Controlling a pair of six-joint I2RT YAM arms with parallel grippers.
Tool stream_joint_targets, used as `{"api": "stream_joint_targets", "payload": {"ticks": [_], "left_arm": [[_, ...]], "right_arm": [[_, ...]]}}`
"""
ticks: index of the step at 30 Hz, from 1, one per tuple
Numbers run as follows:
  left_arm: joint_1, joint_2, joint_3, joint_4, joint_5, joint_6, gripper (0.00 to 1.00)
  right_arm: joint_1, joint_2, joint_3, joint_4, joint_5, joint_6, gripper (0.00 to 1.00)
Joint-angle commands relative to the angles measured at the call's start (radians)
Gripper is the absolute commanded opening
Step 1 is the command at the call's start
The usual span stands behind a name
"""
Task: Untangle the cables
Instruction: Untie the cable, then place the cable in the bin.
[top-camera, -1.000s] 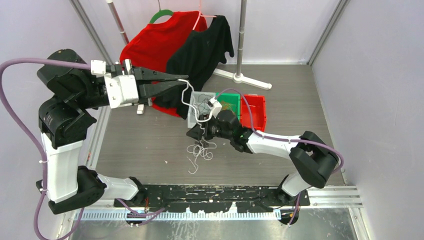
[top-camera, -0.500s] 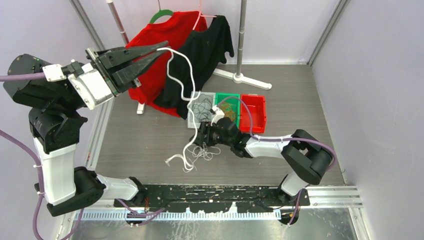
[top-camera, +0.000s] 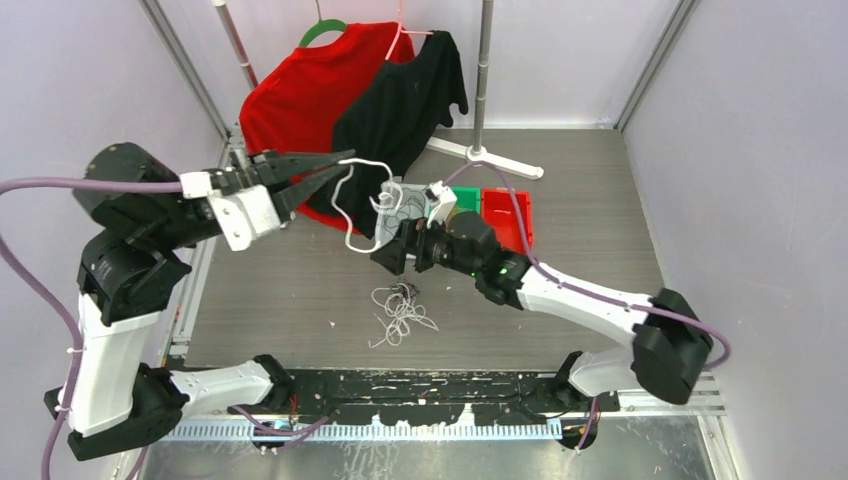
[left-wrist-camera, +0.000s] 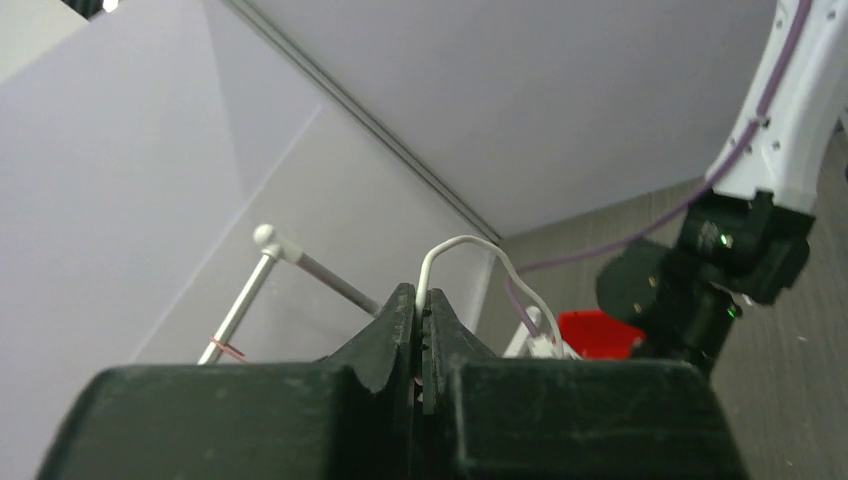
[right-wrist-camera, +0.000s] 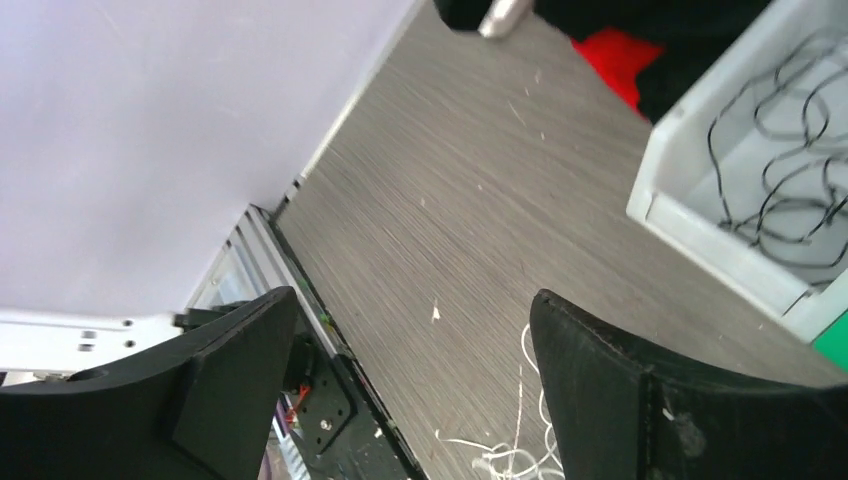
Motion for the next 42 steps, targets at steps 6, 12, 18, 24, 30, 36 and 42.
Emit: {"api": "stream_joint_targets", "payload": {"ticks": [6,12,18,24,30,36,42], "left_arm": [[-0.004,-0.027,-0.086,-0.074,0.007,0.019,0.0],[-0.004,-0.049,-0.17,-0.085,-0.011,0.028,0.0],[-0.004,-0.063,-0.235,-0.084,0.002,0.016,0.0],[-0.003,-0.054,-0.255,-0.083,0.011,0.013,0.0],[-0.003,-0.061,-0.277,-0.077,0.013,0.004,0.0],[-0.004,-0.05,-0.277,-0.065,0.016,-0.01,0.0],[-0.004,-0.06,-0.303,-0.053,0.022,-0.041,0.0]], "right_arm": [[0.002,-0.242,0.027,-0.273,0.106,-0.178,0.9],[0.001,-0.405,0.059,-0.433,0.172,-0.329,0.89],[0.0,-0.595,0.022,-0.421,0.024,-0.49,0.94],[0.0,-0.545,0.114,-0.431,-0.227,-0.505,0.97],[0.001,-0.427,0.18,-0.307,-0.312,-0.445,0.91],[0.0,-0.332,0.182,-0.156,-0.3,-0.396,0.68],[0.003,-0.299,0.183,-0.103,-0.281,-0.364,0.69]]}}
